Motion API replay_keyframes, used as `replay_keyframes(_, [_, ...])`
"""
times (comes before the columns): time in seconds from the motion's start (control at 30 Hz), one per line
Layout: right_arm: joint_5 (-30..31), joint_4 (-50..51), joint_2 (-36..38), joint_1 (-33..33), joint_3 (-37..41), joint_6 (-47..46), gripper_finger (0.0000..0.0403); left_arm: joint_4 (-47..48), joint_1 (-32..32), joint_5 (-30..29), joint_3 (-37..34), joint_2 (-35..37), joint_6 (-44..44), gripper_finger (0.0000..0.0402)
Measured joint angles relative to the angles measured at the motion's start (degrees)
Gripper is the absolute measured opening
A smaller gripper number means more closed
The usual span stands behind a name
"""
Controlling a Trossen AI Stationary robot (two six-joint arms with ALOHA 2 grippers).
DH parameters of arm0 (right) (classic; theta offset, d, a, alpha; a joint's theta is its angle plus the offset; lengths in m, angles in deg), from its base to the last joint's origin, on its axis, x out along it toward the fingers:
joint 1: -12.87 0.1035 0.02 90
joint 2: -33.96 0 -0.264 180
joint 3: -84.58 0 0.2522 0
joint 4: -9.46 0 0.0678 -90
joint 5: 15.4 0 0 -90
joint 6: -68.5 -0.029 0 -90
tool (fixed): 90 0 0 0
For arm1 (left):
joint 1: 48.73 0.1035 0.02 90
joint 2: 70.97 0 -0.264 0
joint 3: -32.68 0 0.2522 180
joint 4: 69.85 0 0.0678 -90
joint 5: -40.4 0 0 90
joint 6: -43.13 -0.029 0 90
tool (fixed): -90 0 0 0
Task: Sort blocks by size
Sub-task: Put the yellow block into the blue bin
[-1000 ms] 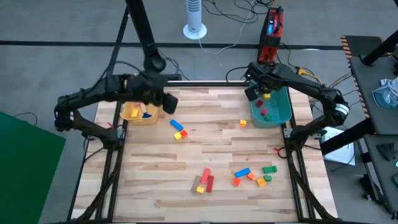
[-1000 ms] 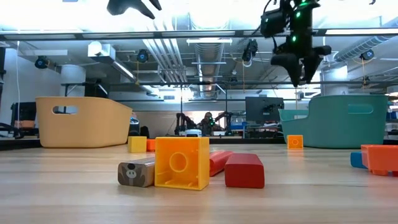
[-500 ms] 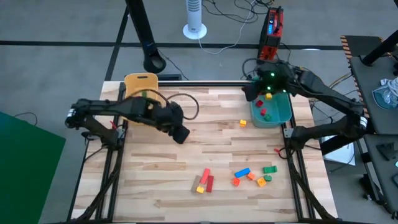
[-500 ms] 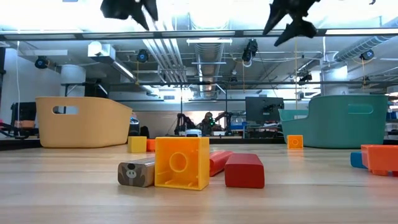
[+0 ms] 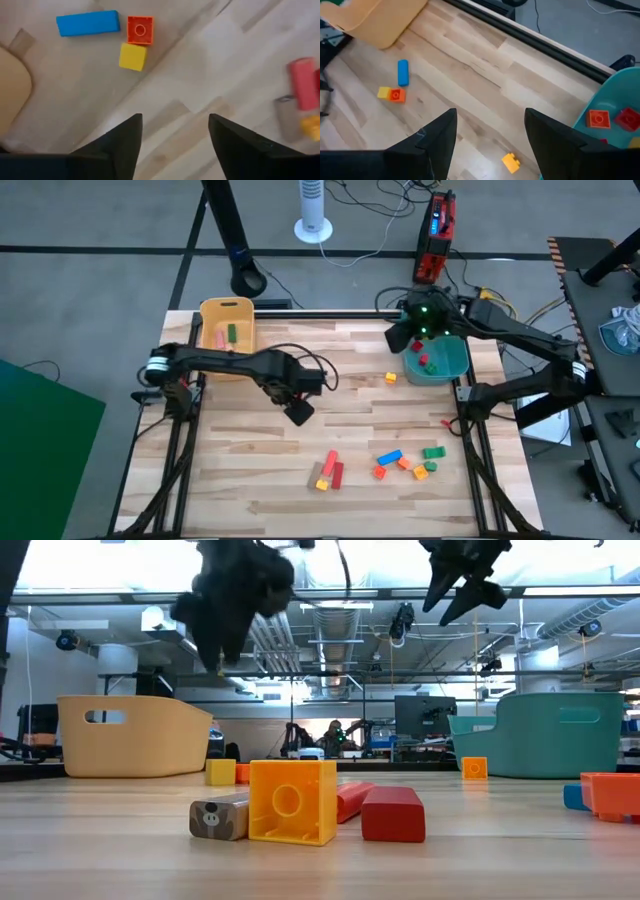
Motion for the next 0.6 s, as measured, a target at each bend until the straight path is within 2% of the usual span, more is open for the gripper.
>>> replay_keyframes(0.13, [0.0, 0.0, -2.5, 0.0, 0.0, 0.1, 0.0235, 0.0, 2.2, 0.0, 0.0, -4.2, -5.5, 0.0224])
replay_keyframes(0.3, [0.0, 0.0, -5.8, 0.0, 0.0, -0.7, 0.0250, -0.7, 5.3, -3.0, -0.2, -7.2, -13.9, 0.0224])
replay_keyframes(0.6, [1.1, 0.0, -9.8, 0.0, 0.1, -4.4, 0.0263, -11.3, 7.4, -3.2, -8.7, -3.4, -22.1, 0.0224])
